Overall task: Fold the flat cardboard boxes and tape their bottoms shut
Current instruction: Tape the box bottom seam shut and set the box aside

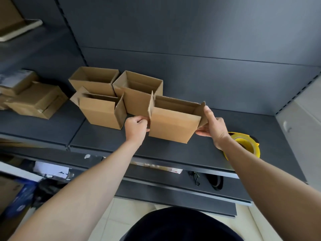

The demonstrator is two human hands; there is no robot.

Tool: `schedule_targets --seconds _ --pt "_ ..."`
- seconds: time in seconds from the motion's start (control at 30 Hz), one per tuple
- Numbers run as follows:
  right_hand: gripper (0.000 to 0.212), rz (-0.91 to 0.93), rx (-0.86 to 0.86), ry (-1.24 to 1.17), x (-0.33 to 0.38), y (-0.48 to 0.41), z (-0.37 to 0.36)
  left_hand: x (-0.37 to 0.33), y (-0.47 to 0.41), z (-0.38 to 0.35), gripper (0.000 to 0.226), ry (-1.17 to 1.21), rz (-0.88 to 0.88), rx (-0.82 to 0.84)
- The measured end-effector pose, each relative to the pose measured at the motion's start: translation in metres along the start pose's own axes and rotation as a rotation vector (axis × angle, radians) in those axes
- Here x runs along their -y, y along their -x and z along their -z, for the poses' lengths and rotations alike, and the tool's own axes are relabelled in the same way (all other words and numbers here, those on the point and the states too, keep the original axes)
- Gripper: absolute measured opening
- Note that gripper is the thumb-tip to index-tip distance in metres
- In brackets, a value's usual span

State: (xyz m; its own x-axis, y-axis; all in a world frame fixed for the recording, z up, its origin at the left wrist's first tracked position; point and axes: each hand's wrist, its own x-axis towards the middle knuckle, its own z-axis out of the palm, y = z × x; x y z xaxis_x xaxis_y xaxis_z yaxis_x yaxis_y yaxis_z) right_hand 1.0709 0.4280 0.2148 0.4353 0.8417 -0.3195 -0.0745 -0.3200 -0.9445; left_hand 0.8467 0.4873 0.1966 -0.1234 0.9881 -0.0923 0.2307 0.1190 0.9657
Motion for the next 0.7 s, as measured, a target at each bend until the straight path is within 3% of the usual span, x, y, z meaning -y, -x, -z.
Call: schedule_targets --seconds 0.2,0.4,0.53,0.7 --pt "0.065 0.011 0.159 0.139 0.008 0.007 -0.052 0.019 -0.003 0.036 0.022 0.042 0.103 -0.207" --pt "0.056 -0.09 0.285 0.215 0.009 0.008 -0.098 0.032 -0.029 0.052 0.018 0.021 0.221 -0.136" --pt "0.039 -0.115 0.303 0.181 0.007 0.007 -0.119 0.026 -0.043 0.054 0.036 -0.122 0.228 -0.126" --pt "0.045 -0.149 0.306 0.117 0.006 0.001 -0.136 0.022 -0.062 0.058 0.033 -0.163 0.279 -0.186"
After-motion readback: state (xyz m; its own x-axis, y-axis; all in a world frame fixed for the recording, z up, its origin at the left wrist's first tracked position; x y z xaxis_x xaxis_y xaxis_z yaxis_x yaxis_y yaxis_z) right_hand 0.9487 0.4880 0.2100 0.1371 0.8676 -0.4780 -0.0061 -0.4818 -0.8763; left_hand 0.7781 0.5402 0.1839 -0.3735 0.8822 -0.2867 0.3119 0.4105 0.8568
